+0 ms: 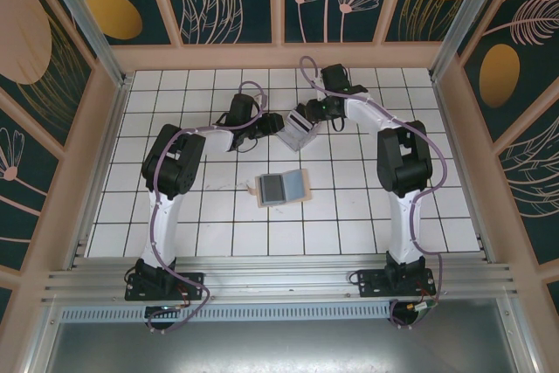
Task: Put the credit cards into the card holder
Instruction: Pick up the credit card from the storage box.
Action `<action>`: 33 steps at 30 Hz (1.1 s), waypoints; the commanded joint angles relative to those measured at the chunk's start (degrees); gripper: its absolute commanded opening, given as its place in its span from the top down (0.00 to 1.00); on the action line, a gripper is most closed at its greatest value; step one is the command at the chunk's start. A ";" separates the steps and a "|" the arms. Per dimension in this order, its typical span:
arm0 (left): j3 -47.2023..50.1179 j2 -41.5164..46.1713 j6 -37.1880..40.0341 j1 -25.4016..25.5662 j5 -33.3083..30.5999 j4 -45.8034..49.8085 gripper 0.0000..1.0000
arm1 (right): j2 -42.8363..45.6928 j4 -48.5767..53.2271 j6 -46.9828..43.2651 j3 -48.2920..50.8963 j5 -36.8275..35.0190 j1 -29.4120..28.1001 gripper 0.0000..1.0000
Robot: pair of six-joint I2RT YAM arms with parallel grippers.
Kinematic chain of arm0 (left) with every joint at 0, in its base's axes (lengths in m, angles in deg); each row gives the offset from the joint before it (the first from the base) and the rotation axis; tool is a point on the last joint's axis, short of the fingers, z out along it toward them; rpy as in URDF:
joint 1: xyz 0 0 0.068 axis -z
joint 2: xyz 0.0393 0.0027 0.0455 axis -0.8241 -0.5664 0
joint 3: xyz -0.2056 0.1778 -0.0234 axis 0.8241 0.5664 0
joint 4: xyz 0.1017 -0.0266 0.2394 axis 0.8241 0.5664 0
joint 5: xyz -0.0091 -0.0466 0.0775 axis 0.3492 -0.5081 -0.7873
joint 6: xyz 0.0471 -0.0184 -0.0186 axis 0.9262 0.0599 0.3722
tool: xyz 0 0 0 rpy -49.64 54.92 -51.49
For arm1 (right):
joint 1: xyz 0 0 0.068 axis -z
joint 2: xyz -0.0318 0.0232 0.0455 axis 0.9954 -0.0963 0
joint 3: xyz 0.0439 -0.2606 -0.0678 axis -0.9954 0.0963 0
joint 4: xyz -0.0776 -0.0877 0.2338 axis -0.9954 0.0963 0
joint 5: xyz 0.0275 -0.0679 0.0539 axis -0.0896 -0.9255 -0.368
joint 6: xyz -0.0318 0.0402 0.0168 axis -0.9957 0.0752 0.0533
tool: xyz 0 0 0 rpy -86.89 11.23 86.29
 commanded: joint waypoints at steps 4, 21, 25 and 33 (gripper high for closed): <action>0.07 -2.39 0.24 -0.02 0.01 4.15 0.61 | 2.25 0.74 -1.65 -1.86 -2.05 0.34 0.65; -0.83 -2.76 0.15 -0.02 0.14 4.45 0.61 | 2.73 1.75 -3.02 -3.18 -2.86 -0.39 0.82; -0.75 -2.83 0.13 -0.02 0.18 4.29 0.61 | 2.72 2.55 -3.75 -3.77 -3.60 -0.93 0.85; -0.48 -2.83 0.13 -0.02 0.26 4.30 0.61 | 2.95 3.56 -4.72 -4.10 -3.29 -1.40 0.90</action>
